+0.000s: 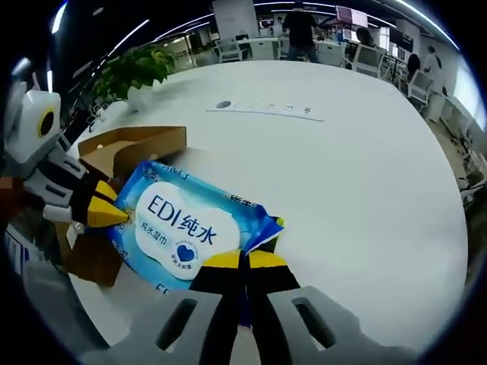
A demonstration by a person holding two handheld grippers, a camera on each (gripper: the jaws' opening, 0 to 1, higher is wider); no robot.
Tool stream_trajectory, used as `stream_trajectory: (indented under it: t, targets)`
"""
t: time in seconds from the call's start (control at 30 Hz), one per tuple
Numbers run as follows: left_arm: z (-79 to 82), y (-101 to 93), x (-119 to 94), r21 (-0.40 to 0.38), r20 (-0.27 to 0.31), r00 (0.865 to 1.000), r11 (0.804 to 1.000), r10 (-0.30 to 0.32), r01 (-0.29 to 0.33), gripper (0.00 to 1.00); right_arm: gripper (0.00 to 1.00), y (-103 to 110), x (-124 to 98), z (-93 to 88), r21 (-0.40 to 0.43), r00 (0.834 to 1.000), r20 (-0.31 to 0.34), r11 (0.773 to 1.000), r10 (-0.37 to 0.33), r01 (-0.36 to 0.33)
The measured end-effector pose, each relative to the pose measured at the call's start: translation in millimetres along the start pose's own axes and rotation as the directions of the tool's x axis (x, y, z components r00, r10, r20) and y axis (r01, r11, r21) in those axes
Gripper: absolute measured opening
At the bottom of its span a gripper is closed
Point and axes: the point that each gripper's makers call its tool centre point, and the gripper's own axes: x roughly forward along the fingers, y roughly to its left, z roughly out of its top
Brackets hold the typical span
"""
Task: Operate the shoe box by opening the lid, removing the specified soft item, and placing it in the target area until the item is outside and the box remains undamaged.
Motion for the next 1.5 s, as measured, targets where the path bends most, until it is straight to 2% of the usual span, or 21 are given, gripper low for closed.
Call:
stream_trajectory:
  t: [0.4, 0.7, 1.13, 1.5]
  targets:
    - [-4.3, 2.9, 10.0, 0.076, -0.025, 0.999, 0.997, 0.034, -0.032, 0.0, 0.0, -5.0, 14.0, -5.8, 0.016, 1.0, -0.002, 1.0, -0.001, 0.001]
    - [-6.1, 6.5, 10.3, 0.093, -0.029, 0.998, 0.994, 0.052, -0.049, 0.0, 0.0, -4.0, 19.0, -10.2, 0.018, 1.0, -0.007, 1.0, 0.004, -0.004]
    - [-12.4, 2.4, 16.9, 0.107, -0.042, 0.998, 0.994, 0.042, -0.037, 0.0, 0.0, -9.3, 13.6, -5.9, 0.051, 1.0, 0.013, 0.999, -0.013, 0.013]
    - [-8.0, 6.8, 14.5, 0.146, -0.024, 0.998, 0.988, 0.056, -0.052, 0.01, 0.0, -11.3, 15.0, -6.4, 0.054, 1.0, 0.017, 0.998, -0.021, 0.02]
